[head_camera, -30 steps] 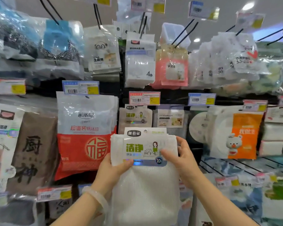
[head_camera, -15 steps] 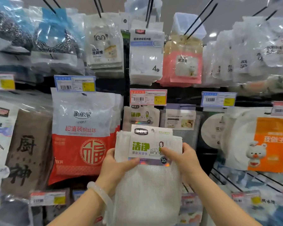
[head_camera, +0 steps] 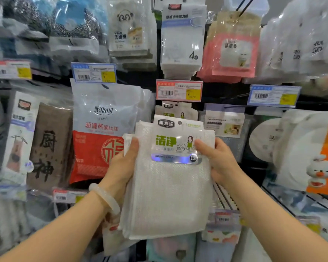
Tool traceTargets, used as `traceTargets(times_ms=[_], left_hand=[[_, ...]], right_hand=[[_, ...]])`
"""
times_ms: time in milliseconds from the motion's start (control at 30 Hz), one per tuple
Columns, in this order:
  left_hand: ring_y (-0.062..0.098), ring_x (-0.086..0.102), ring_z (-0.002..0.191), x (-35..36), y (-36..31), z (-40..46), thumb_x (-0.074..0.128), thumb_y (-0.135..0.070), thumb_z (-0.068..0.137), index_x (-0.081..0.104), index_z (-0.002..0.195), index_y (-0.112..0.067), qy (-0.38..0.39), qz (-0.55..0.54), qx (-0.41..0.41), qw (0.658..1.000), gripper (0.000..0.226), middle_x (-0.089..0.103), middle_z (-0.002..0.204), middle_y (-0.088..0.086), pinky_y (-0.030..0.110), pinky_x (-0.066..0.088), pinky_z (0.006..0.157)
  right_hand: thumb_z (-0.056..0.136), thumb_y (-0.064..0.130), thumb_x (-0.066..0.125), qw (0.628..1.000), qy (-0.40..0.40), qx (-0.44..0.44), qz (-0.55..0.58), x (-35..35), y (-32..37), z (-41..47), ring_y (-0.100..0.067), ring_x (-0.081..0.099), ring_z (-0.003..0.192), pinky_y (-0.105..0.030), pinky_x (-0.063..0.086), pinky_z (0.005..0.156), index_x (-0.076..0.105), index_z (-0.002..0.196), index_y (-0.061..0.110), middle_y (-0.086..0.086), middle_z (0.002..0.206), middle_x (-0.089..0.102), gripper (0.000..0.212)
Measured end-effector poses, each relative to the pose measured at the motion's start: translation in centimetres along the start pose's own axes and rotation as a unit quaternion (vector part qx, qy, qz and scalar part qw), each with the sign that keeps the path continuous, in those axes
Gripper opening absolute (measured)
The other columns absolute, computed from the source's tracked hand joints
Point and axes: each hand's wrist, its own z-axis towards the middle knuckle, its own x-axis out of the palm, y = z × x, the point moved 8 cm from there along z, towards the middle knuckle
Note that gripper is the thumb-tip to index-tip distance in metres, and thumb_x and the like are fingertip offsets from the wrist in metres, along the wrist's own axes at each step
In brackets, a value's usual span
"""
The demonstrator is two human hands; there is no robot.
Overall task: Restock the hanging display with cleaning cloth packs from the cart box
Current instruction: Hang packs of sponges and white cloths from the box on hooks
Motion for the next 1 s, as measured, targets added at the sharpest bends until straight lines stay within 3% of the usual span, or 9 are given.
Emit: traceTargets(times_ms=[167, 300, 367, 467, 533, 600, 700, 867, 1000], left_hand=[[0.021, 0.065, 0.086, -2.9, -2.0, -0.4, 0.049, -0.062, 0.082, 0.066, 0.071, -0.026, -0.138, 0.042, 0.103, 0.984, 0.041, 0.07, 0.085, 0.001, 0.04, 0.052, 0.079], [0.02, 0.05, 0.061, -4.8, -3.7, -0.8, 0.055, -0.049, 0.086, 0.058, 0.066, 0.0, -0.188, 0.08, 0.178, 0.962, 0.053, 0.055, 0.063, 0.006, 0.032, 0.041, 0.059], [0.019, 0.045, 0.056, -4.7, -5.0, -0.9, 0.059, -0.049, 0.082, 0.053, 0.058, -0.007, -0.185, 0.176, 0.229, 0.939, 0.049, 0.049, 0.055, 0.004, 0.032, 0.036, 0.058], [0.018, 0.053, 0.069, -2.8, -6.9, -0.7, 0.056, -0.052, 0.083, 0.06, 0.106, -0.027, -0.153, 0.367, 0.27, 0.877, 0.034, 0.056, 0.068, -0.007, 0.03, 0.039, 0.065], [0.02, 0.053, 0.068, -1.2, -7.0, -0.1, 0.05, -0.054, 0.085, 0.031, 0.138, -0.039, -0.101, 0.485, 0.27, 0.826, 0.058, 0.057, 0.069, -0.003, 0.032, 0.039, 0.062], [0.02, 0.058, 0.068, -0.1, -7.2, 0.3, 0.05, -0.052, 0.086, -0.002, 0.14, -0.052, -0.059, 0.533, 0.282, 0.795, 0.075, 0.055, 0.068, -0.004, 0.035, 0.043, 0.062], [0.021, 0.064, 0.075, 0.3, -7.7, 0.8, 0.048, -0.05, 0.088, -0.017, 0.124, -0.063, -0.014, 0.502, 0.313, 0.806, 0.076, 0.061, 0.076, -0.004, 0.041, 0.051, 0.072], [0.02, 0.057, 0.059, -1.6, -7.5, 1.5, 0.044, -0.04, 0.093, 0.006, 0.139, -0.048, -0.042, 0.381, 0.323, 0.865, 0.06, 0.058, 0.06, 0.004, 0.04, 0.048, 0.069], [0.021, 0.06, 0.07, -0.7, -7.3, 1.2, 0.037, -0.07, 0.07, -0.001, 0.134, -0.051, -0.01, 0.416, 0.311, 0.854, 0.078, 0.065, 0.073, 0.001, 0.039, 0.051, 0.078]], right_hand=[[0.086, 0.004, 0.06, 0.999, 0.018, -0.026, -0.019, 1.6, 1.4, 0.6, -0.027, 0.07, 0.082, -0.036, 0.06, 0.06, 0.048, 0.121, 0.0, -0.022, 0.111, 0.065, 0.037], [0.086, 0.006, 0.06, 0.998, 0.009, -0.062, -0.02, 1.3, 3.2, 1.6, -0.031, 0.068, 0.094, -0.039, 0.06, 0.07, 0.046, 0.125, -0.001, -0.021, 0.115, 0.064, 0.042], [0.086, 0.007, 0.061, 0.997, 0.006, -0.072, -0.024, 1.0, 3.7, 2.1, -0.033, 0.067, 0.098, -0.041, 0.059, 0.073, 0.045, 0.126, -0.001, -0.021, 0.117, 0.063, 0.044], [0.086, 0.007, 0.062, 0.996, 0.001, -0.077, -0.046, 1.0, 4.1, 2.8, -0.031, 0.069, 0.094, -0.039, 0.06, 0.071, 0.046, 0.125, -0.002, -0.02, 0.115, 0.065, 0.043], [0.084, 0.006, 0.064, 0.994, -0.023, -0.087, -0.062, 0.8, 4.4, 3.3, -0.033, 0.068, 0.096, -0.045, 0.058, 0.078, 0.047, 0.122, -0.002, -0.021, 0.114, 0.065, 0.042], [0.083, 0.006, 0.066, 0.991, -0.046, -0.096, -0.079, 0.6, 4.8, 3.7, -0.033, 0.067, 0.097, -0.05, 0.055, 0.084, 0.049, 0.118, 0.0, -0.02, 0.112, 0.065, 0.039], [0.082, 0.006, 0.066, 0.99, -0.054, -0.103, -0.081, 0.3, 5.0, 4.0, -0.033, 0.067, 0.096, -0.049, 0.056, 0.082, 0.05, 0.113, 0.003, -0.017, 0.107, 0.066, 0.035], [0.081, 0.006, 0.067, 0.988, -0.06, -0.11, -0.085, -0.1, 4.8, 4.1, -0.028, 0.07, 0.087, -0.043, 0.059, 0.074, 0.051, 0.11, 0.005, -0.015, 0.102, 0.068, 0.033], [0.08, 0.007, 0.068, 0.985, -0.055, -0.129, -0.1, 0.1, 5.1, 4.1, -0.029, 0.069, 0.089, -0.045, 0.058, 0.076, 0.053, 0.099, 0.011, -0.016, 0.104, 0.067, 0.024]])
